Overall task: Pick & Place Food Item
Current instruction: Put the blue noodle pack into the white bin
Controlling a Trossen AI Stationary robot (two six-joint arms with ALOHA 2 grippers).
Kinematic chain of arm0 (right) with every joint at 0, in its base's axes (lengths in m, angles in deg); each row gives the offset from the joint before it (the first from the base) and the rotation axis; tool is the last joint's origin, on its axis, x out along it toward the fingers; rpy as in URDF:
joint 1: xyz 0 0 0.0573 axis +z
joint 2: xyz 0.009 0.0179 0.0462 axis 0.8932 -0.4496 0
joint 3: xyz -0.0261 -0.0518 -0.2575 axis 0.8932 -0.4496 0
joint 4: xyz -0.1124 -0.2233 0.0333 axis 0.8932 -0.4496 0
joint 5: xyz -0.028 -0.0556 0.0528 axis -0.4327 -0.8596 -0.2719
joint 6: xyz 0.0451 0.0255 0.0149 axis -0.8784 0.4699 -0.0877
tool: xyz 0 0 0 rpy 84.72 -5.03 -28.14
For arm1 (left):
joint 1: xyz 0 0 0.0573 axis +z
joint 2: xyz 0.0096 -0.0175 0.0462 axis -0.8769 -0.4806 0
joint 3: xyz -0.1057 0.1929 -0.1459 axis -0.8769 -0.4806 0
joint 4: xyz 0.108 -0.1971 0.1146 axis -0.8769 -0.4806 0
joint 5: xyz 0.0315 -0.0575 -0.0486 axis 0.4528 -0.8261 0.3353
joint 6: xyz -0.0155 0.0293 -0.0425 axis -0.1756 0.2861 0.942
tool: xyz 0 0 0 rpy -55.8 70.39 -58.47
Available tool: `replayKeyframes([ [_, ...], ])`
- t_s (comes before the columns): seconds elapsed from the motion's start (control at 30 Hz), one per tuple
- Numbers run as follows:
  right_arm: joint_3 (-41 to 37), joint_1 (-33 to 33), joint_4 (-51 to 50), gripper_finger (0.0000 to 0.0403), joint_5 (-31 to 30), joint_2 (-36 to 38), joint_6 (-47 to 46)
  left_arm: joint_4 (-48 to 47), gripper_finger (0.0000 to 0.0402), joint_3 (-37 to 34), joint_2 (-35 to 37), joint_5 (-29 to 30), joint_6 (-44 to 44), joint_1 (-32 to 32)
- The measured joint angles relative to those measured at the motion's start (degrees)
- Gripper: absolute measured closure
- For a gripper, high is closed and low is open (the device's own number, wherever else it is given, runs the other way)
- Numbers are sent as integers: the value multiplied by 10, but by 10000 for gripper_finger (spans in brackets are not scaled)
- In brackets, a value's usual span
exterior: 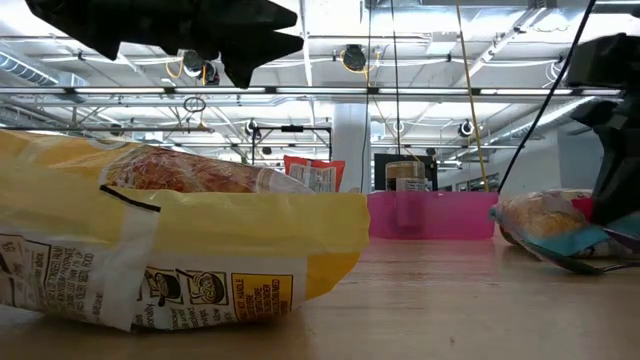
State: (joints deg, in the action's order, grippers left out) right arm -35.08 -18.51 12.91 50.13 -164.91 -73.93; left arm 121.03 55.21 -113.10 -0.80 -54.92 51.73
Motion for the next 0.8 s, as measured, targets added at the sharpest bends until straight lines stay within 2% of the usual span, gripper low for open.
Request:
replayKeyframes([
  [0.23,30,-32,37,402,-35,28,130,34,220,0,0,0,0,-1],
  [0.6,33,-90,308,403,-39,116,446,44,220,4,1,-1,-16,-25],
  [0.7,33,-122,371,403,11,123,478,44,220,23,1,0,-32,-48],
  [0.8,33,-162,415,403,97,123,484,-1,220,60,1,13,-51,-78],
])
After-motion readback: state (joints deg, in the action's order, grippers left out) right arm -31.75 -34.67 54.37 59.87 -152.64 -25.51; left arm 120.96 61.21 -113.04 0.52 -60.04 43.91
